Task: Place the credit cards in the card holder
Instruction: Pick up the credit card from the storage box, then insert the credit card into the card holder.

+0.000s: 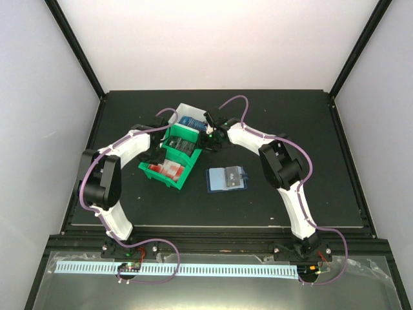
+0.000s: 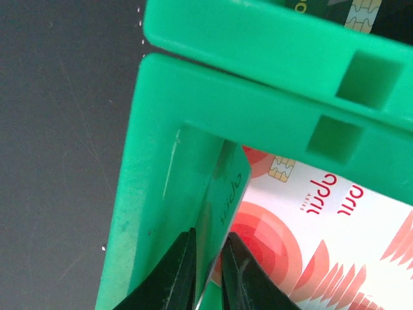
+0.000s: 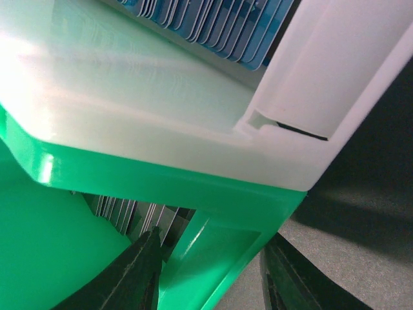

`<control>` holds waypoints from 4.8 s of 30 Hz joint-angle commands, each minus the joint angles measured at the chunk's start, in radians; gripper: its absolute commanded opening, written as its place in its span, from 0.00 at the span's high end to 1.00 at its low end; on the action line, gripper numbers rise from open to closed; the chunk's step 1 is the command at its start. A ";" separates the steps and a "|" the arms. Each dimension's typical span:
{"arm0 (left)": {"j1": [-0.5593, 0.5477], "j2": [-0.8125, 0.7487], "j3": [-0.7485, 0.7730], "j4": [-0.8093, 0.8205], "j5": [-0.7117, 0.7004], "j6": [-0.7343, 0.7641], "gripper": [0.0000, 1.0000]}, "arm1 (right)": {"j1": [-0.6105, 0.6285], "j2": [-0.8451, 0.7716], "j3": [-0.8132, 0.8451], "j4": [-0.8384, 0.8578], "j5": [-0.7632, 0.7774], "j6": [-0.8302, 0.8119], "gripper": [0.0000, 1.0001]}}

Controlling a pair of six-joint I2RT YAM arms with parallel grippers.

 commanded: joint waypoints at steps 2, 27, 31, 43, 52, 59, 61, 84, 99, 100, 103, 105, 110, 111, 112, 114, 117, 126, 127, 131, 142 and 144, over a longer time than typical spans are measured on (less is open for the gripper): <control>-0.012 0.007 -0.003 0.017 -0.053 -0.001 0.86 | -0.004 0.006 -0.016 -0.059 0.031 -0.033 0.58; -0.142 -0.542 -0.006 0.171 0.672 -0.324 0.98 | -0.129 -0.650 -0.416 0.229 -0.349 -0.135 0.22; -0.213 -0.619 -0.165 0.562 0.864 -0.625 0.99 | -0.133 -0.812 -0.582 0.356 -0.489 -0.095 0.18; -0.306 -0.576 -0.225 0.928 0.982 -0.860 0.99 | -0.133 -0.993 -0.799 0.546 -0.643 0.105 0.41; -0.313 -0.569 -0.238 0.932 0.962 -0.872 0.99 | -0.133 -1.035 -0.870 0.704 -0.648 0.245 0.74; -0.308 -0.583 -0.256 0.877 0.949 -0.828 0.98 | -0.137 -1.048 -0.899 0.785 -0.613 0.307 0.75; -0.304 -0.596 -0.261 0.857 0.938 -0.812 0.98 | -0.141 -1.050 -0.921 0.842 -0.599 0.345 0.76; -0.344 -0.481 -0.233 0.342 0.617 -0.501 0.33 | -0.154 -1.031 -0.960 0.373 -0.276 -0.004 0.99; -0.511 -0.108 -0.248 0.610 0.503 -0.484 0.65 | -0.199 -0.706 -1.079 0.518 -0.279 -0.085 0.99; -0.511 -0.082 -0.237 0.607 0.494 -0.475 0.67 | -0.199 -0.690 -1.085 0.535 -0.279 -0.086 0.99; -0.512 -0.038 -0.218 0.582 0.438 -0.447 0.69 | -0.199 -0.643 -1.080 0.579 -0.276 -0.104 0.99; -0.511 -0.031 -0.228 0.587 0.412 -0.434 0.70 | -0.200 -0.616 -1.072 0.615 -0.276 -0.115 0.99; -0.511 0.012 -0.238 0.596 0.390 -0.425 0.75 | -0.202 -0.543 -1.089 0.710 -0.280 -0.110 0.99; -0.511 0.021 -0.239 0.598 0.393 -0.426 0.77 | -0.202 -0.533 -1.099 0.738 -0.287 -0.103 0.99; -0.511 0.029 -0.241 0.600 0.392 -0.427 0.78 | -0.201 -0.527 -1.109 0.761 -0.293 -0.097 0.99; -0.511 0.048 -0.245 0.599 0.383 -0.430 0.80 | -0.201 -0.513 -1.125 0.805 -0.304 -0.086 0.99; -0.511 0.063 -0.257 0.597 0.358 -0.442 0.83 | -0.202 -0.488 -1.097 0.812 -0.340 -0.089 0.99; -0.517 0.042 -0.259 0.537 0.276 -0.478 0.86 | -0.202 -0.479 -1.132 0.933 -0.429 -0.021 0.99; -0.518 0.037 -0.259 0.535 0.273 -0.479 0.86 | -0.202 -0.478 -1.136 0.946 -0.436 -0.017 0.99; -0.528 0.027 -0.247 0.509 0.273 -0.486 0.86 | -0.202 -0.468 -1.146 0.975 -0.449 -0.013 0.99; -0.534 -0.009 -0.234 0.466 0.258 -0.495 0.85 | -0.199 -0.455 -1.149 0.969 -0.463 0.061 0.99; -0.534 -0.015 -0.234 0.464 0.258 -0.493 0.85 | -0.200 -0.452 -1.149 0.969 -0.458 0.072 0.99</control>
